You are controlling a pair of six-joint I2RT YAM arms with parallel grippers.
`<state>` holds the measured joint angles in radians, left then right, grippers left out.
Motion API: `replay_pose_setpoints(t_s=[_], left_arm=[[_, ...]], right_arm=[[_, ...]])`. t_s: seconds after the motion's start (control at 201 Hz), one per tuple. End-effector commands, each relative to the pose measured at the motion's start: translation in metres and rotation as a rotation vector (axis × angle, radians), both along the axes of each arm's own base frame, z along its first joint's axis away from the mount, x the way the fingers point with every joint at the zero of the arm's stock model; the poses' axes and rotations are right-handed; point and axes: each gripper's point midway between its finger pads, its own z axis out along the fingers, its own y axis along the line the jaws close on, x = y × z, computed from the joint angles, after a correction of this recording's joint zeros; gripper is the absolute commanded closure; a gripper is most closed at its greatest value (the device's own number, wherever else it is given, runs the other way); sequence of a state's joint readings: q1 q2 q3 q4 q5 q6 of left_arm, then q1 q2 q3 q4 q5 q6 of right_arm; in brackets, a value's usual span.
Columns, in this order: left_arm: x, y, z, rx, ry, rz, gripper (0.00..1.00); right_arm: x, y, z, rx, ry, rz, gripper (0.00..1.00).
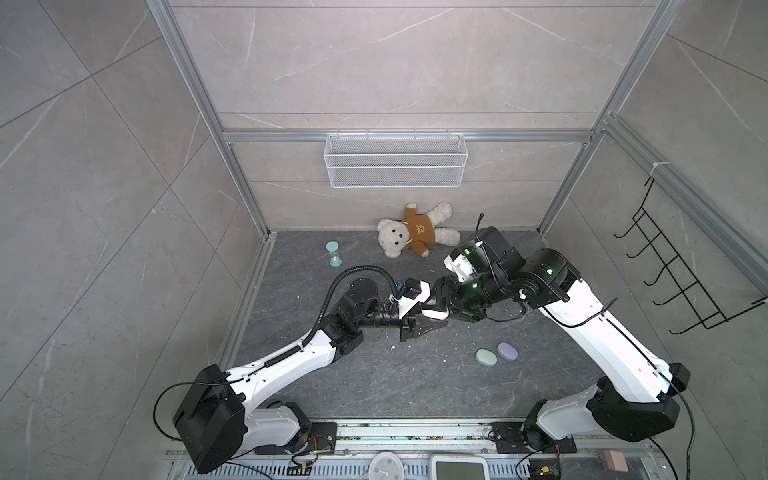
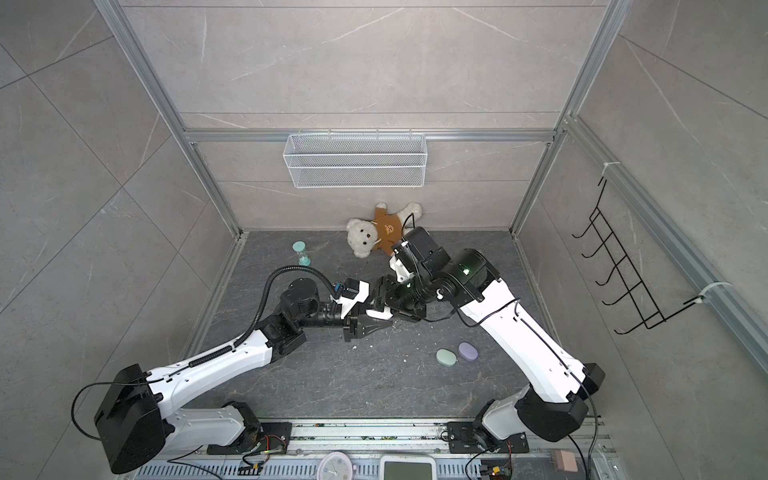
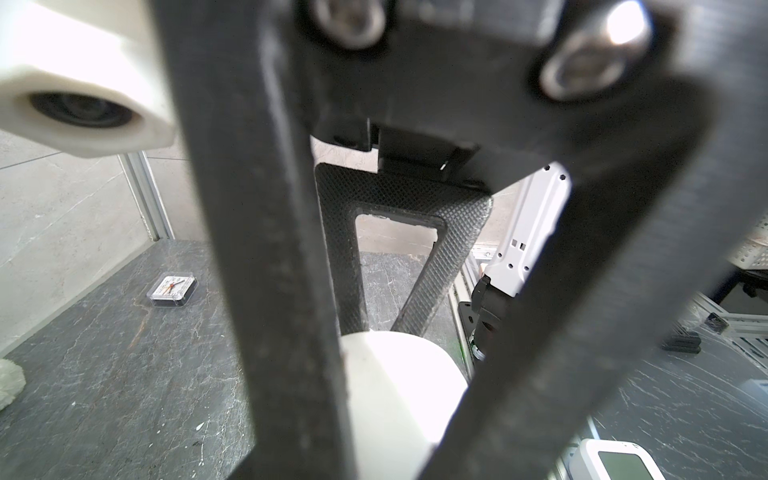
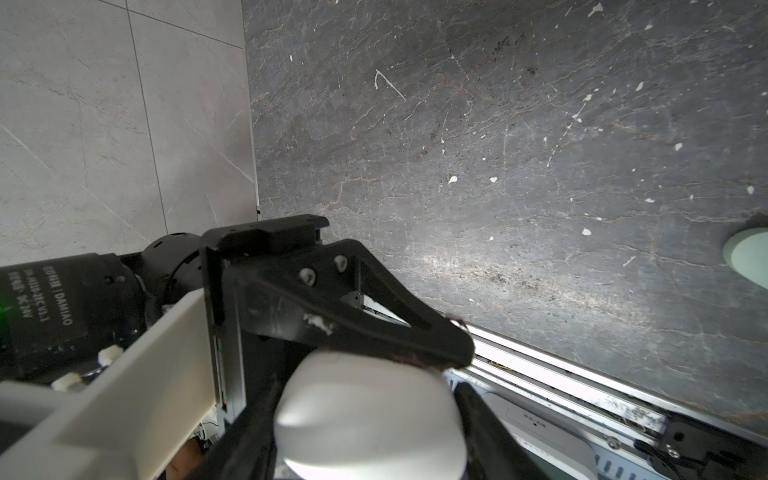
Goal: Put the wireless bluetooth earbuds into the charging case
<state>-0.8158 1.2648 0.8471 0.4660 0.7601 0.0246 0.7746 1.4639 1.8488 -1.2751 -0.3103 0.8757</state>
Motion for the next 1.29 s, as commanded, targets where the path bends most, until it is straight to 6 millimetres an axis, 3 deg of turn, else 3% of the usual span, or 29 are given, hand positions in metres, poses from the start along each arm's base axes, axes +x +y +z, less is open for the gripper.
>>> replay_pose_setpoints(t_s=[0.0,0.05,0.134,0.229,0.338,0.562,0.841,1.06,1.289], left_arm=[[0.001,-0.002,0.021,-0.039,-0.057,0.005,0.58],[0.002,-0.001,0.019,-0.035,-0.046,0.012,0.50],[0.003,0.001,0.015,-0.026,-0.028,0.033,0.29],[0.005,0.006,0.009,-0.011,-0.006,0.075,0.14],[0.013,0.017,-0.008,0.023,0.030,0.170,0.06],[0.026,0.047,-0.040,0.075,0.143,0.345,0.04],[0.031,0.087,-0.054,0.119,0.199,0.525,0.02],[0.046,0.105,-0.067,0.144,0.250,0.637,0.01],[0.067,0.128,-0.079,0.162,0.288,0.784,0.01]], right_arm=[[0.002,-0.007,0.004,-0.004,-0.050,-0.015,0.45],[0.005,-0.010,0.003,-0.011,-0.054,-0.025,0.45],[0.008,-0.014,0.000,-0.020,-0.065,-0.040,0.45],[0.011,-0.021,-0.006,-0.029,-0.069,-0.059,0.45],[0.017,-0.038,-0.025,-0.074,-0.078,-0.098,0.45],[0.038,-0.062,-0.098,-0.215,-0.089,-0.149,0.45],[0.056,-0.070,-0.198,-0.356,-0.095,-0.160,0.46],[0.064,-0.072,-0.251,-0.419,-0.094,-0.147,0.48],[0.066,-0.075,-0.282,-0.479,-0.089,-0.130,0.46]])
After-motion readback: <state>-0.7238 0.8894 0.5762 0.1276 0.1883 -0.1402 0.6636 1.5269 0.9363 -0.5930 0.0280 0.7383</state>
